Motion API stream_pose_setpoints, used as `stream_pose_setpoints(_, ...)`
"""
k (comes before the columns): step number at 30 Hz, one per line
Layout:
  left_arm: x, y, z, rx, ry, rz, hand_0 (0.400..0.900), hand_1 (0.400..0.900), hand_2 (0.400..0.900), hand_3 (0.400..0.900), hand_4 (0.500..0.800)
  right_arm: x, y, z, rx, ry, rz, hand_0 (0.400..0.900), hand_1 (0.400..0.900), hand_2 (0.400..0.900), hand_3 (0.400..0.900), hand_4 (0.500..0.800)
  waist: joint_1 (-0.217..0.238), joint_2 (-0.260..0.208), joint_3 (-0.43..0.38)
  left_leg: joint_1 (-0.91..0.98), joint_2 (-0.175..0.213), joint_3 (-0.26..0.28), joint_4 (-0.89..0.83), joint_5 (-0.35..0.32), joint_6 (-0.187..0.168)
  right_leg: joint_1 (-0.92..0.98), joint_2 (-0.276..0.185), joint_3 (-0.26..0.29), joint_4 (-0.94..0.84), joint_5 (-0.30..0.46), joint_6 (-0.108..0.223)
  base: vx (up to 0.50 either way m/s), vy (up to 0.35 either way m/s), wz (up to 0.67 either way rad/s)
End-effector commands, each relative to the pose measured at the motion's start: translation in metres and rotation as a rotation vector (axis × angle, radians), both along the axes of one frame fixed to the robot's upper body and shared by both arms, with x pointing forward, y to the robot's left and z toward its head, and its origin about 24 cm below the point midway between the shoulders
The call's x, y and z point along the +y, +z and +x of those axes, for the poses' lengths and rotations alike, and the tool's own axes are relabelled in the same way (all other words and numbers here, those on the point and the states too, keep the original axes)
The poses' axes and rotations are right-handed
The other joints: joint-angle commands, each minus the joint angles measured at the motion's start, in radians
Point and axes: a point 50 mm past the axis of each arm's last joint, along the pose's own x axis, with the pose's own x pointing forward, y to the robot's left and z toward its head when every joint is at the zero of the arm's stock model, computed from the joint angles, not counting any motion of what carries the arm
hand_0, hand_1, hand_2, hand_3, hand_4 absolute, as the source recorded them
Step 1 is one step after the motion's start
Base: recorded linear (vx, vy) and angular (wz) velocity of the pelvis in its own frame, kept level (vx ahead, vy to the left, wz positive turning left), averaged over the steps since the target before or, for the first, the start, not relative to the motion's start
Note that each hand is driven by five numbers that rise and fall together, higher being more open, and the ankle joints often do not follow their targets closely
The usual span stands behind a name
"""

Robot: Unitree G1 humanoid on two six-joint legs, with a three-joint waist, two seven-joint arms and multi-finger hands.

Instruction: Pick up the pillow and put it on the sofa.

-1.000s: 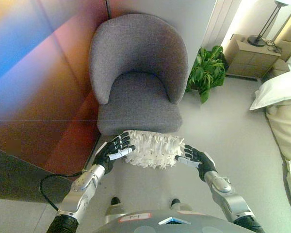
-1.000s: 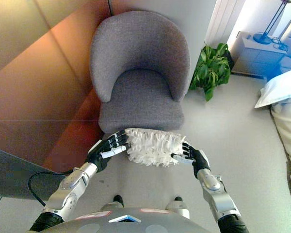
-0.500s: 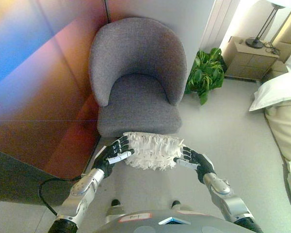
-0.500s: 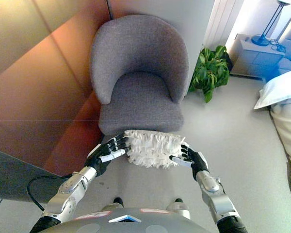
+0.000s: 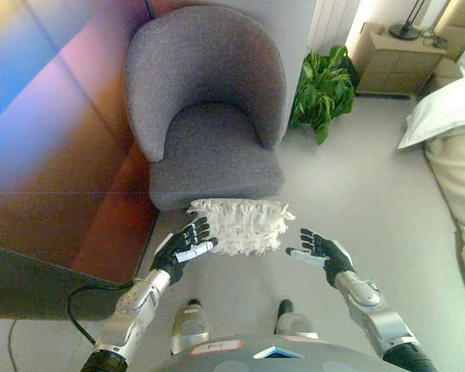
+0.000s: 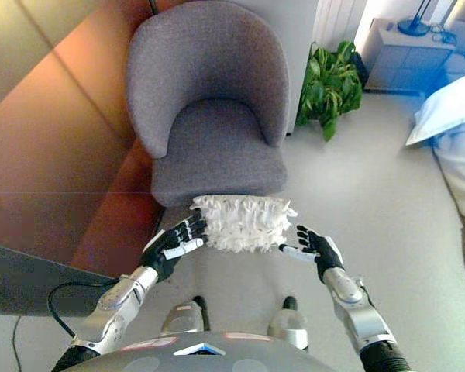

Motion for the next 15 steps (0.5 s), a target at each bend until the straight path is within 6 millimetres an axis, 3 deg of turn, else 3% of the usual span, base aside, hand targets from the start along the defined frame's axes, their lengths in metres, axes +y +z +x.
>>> stream_pose_setpoints(1,0.007,0.037,0.021,-0.248,0.039,-0.029,0.9,0.9,0.9,0.9,0.8,0.021,0.039,0.041,-0.292,0.071,0.051,0.9,0.9,0.9,0.9,0.8,0.048,-0.027,0.054,-0.12,0.092,0.007,-0.146,0.298,-0.088,0.228,0.057,0.01,0.014,-0.121,-0.023,0.46,0.242,-0.38)
stream_pose_setpoints(2,0.007,0.036,0.021,-0.248,0.044,-0.032,0.9,0.9,0.9,0.9,0.8,0.021,0.038,0.041,-0.294,0.076,0.049,0.9,0.9,0.9,0.9,0.8,0.051,-0.027,0.054,-0.125,0.093,0.014,-0.139,0.297,-0.089,0.247,0.05,0.01,0.018,-0.136,-0.019,0.48,0.271,-0.5)
stream_pose_setpoints(3,0.01,0.035,0.02,-0.246,0.06,-0.033,0.9,0.9,0.9,0.9,0.8,0.02,0.038,0.043,-0.29,0.09,0.046,0.9,0.9,0.9,0.9,0.8,0.055,-0.036,0.048,-0.117,0.085,0.017,-0.138,0.234,-0.071,0.257,0.032,0.018,0.031,-0.148,-0.011,0.47,0.282,-0.51)
stream_pose_setpoints(6,0.019,0.037,0.022,-0.235,0.088,-0.028,0.9,0.9,0.9,0.9,0.8,0.021,0.036,0.04,-0.261,0.085,0.06,0.9,0.9,0.9,0.9,0.8,0.069,-0.058,0.021,-0.138,0.061,0.028,-0.062,0.153,-0.024,0.314,-0.035,0.017,0.075,-0.185,0.04,0.47,0.262,-0.39)
stream_pose_setpoints(7,0.021,0.041,0.024,-0.251,0.055,-0.008,0.9,0.9,0.9,0.9,0.8,0.021,0.037,0.036,-0.255,0.075,0.073,0.9,0.9,0.9,0.9,0.8,0.075,-0.08,0.005,-0.148,0.041,0.032,-0.024,0.113,0.007,0.306,-0.08,0.001,0.155,-0.139,0.06,0.42,0.245,-0.06)
stream_pose_setpoints(9,0.019,0.043,0.024,-0.258,0.004,0.02,0.9,0.9,0.9,0.9,0.8,0.021,0.037,0.035,-0.252,0.055,0.075,0.9,0.9,0.9,0.9,0.8,0.08,-0.093,-0.008,-0.141,0.012,0.025,-0.013,0.083,0.041,0.256,-0.119,0.011,0.281,-0.056,0.072,0.39,0.266,0.12)
stream_pose_setpoints(11,0.021,0.044,0.027,-0.249,-0.007,0.028,0.9,0.9,0.9,0.9,0.8,0.023,0.038,0.034,-0.261,0.027,0.086,0.9,0.9,0.9,0.9,0.8,0.087,-0.096,-0.019,-0.116,-0.046,-0.015,-0.019,0.044,0.089,0.202,-0.141,0.031,0.457,0.024,0.077,0.39,0.277,0.1)
stream_pose_setpoints(13,0.023,0.043,0.029,-0.249,-0.026,0.053,0.9,0.9,0.9,0.9,0.8,0.026,0.037,0.033,-0.266,0.008,0.08,0.9,0.9,0.9,0.9,0.8,0.082,-0.095,-0.027,-0.078,-0.079,-0.01,-0.03,0.006,0.104,0.146,-0.162,0.02,0.601,0.075,0.087,0.41,0.268,0.11)
stream_pose_setpoints(15,0.023,0.046,0.034,-0.248,-0.001,0.064,0.9,0.9,0.9,0.9,0.8,0.032,0.035,0.035,-0.257,-0.005,0.085,0.9,0.9,0.9,0.9,0.8,0.072,-0.076,-0.026,-0.021,-0.09,0.01,-0.063,0.004,0.121,0.016,-0.155,0.018,0.636,0.068,0.053,0.34,0.179,0.13)
